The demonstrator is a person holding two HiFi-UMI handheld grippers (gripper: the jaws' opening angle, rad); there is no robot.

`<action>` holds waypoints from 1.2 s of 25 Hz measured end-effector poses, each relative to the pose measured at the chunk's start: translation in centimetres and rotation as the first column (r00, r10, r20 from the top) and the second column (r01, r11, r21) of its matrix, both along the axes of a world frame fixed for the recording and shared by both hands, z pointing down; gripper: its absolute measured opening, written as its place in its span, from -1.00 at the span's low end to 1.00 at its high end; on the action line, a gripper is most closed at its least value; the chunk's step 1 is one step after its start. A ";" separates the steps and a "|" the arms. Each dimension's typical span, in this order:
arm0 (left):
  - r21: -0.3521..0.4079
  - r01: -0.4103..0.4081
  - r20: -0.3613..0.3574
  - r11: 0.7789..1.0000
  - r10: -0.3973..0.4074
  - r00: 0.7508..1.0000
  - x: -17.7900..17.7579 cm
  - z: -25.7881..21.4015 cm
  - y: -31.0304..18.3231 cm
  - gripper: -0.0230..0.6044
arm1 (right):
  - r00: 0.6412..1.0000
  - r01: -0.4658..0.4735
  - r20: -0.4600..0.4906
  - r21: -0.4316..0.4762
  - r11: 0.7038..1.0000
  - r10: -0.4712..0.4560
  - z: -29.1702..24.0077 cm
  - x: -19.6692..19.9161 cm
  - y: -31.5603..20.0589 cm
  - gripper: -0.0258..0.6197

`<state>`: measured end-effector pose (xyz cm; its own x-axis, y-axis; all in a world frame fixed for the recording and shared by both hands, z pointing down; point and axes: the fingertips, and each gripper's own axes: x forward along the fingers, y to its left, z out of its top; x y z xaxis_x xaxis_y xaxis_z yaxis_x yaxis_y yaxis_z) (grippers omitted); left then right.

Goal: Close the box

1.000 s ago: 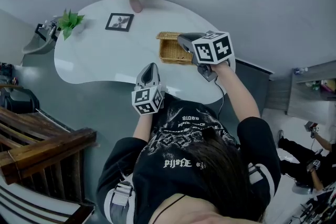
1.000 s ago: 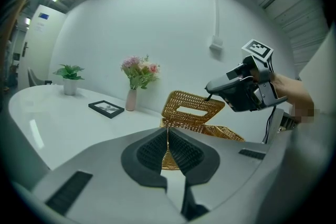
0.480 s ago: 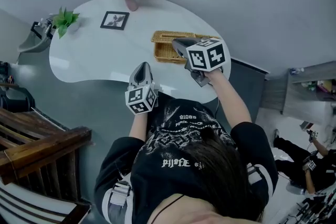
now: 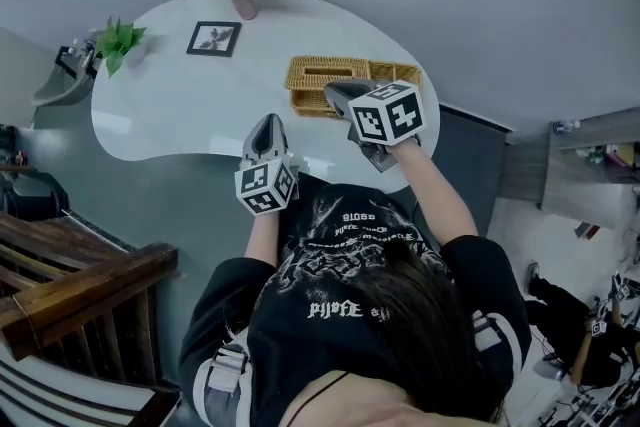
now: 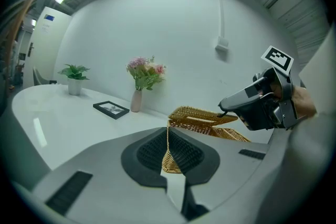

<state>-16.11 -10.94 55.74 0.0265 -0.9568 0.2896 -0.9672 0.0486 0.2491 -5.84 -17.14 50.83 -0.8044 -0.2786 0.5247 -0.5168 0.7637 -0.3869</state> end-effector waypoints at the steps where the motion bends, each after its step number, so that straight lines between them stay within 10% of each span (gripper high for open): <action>1: 0.001 -0.004 -0.001 1.000 0.004 1.000 0.1 0.0 0.0 -0.84 | 1.000 -0.001 -0.003 -0.002 1.000 0.001 0.2 0.0 0.1 -0.81; 30: 0.009 -0.021 0.014 1.000 0.021 1.000 0.3 -0.1 -0.8 -0.84 | 0.993 0.038 -0.111 0.046 0.998 -0.033 4.7 0.5 2.4 -0.81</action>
